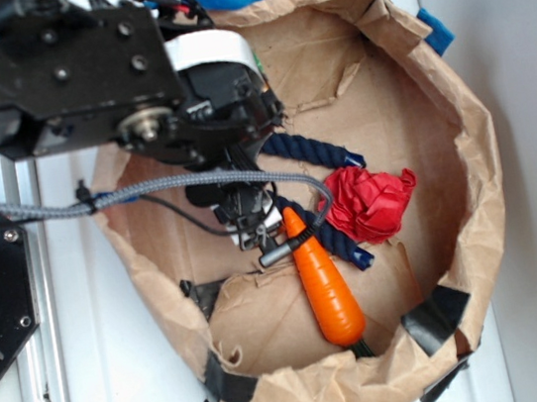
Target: Grab the green block.
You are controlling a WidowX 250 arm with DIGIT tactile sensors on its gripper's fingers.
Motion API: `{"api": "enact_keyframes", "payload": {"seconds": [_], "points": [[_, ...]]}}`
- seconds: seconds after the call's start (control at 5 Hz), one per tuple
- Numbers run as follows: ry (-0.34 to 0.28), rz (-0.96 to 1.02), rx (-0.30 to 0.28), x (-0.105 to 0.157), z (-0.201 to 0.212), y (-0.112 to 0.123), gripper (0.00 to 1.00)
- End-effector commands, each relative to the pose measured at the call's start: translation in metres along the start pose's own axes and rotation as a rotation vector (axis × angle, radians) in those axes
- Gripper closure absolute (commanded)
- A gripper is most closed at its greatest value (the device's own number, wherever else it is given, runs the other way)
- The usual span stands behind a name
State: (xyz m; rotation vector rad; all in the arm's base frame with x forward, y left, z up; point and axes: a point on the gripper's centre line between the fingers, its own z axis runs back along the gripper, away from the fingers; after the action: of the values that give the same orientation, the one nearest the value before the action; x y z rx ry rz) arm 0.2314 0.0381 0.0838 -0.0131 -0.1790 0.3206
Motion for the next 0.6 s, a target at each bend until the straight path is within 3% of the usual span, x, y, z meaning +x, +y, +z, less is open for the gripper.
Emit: {"api": "enact_keyframes", "payload": {"seconds": [0.0, 0.2, 0.4], "points": [[-0.016, -0.004, -0.012, 0.014, 0.003, 0.035, 0.00], [-0.021, -0.056, -0.054, 0.018, -0.002, 0.044, 0.00], [-0.010, -0.099, -0.057, 0.020, -0.007, 0.047, 0.00]]}}
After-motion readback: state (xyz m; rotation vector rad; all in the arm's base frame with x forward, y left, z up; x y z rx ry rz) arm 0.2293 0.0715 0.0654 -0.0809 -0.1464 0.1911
